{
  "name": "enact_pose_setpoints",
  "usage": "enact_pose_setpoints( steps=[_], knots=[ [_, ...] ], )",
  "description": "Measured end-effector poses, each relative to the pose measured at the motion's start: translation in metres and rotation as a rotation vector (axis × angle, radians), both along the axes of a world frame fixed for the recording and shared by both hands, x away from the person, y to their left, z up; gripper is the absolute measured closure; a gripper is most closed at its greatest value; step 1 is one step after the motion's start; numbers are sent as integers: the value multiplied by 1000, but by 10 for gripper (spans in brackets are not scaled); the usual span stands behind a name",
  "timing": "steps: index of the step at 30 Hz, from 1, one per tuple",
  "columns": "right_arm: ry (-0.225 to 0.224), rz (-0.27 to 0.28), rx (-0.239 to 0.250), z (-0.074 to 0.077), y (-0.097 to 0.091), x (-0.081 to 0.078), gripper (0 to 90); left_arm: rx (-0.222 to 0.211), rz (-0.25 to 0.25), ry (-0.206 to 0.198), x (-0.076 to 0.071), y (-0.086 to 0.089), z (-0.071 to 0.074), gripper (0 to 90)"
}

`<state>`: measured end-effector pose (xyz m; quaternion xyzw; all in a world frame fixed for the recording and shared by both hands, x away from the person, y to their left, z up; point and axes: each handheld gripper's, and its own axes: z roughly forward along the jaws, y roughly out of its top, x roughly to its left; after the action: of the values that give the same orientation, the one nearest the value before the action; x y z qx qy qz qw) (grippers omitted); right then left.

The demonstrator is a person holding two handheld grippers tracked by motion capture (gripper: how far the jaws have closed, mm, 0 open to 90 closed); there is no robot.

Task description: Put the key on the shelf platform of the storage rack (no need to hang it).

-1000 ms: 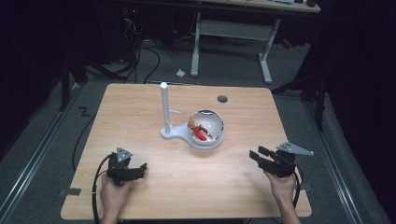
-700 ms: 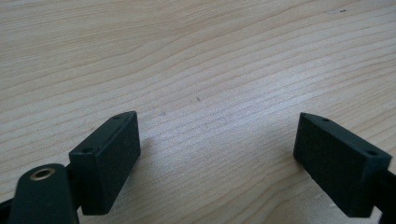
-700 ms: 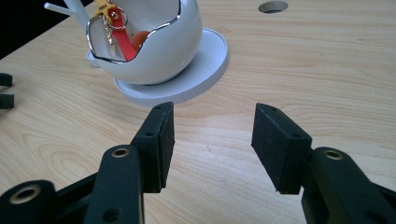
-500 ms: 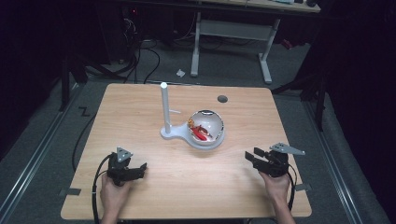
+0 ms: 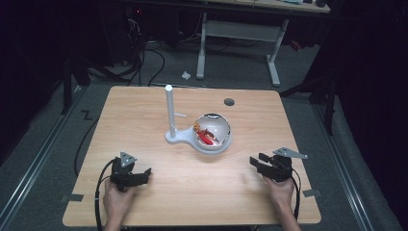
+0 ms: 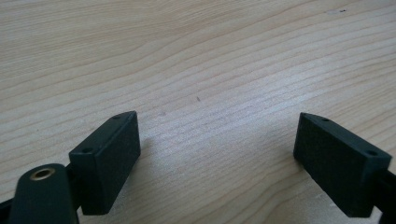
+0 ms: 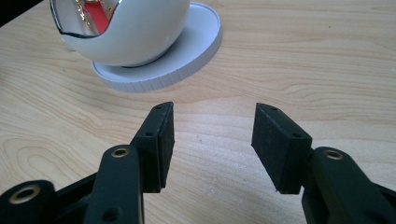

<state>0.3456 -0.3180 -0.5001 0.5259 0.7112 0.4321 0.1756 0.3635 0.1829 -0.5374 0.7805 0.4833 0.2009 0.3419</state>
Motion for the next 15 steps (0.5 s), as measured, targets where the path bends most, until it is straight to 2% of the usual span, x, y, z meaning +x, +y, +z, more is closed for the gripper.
enact_pose_setpoints(
  steps=[15],
  knots=[
    [20,-9,-75,-13,9,11,485,0,0,0,0,0,0,150]
  ],
)
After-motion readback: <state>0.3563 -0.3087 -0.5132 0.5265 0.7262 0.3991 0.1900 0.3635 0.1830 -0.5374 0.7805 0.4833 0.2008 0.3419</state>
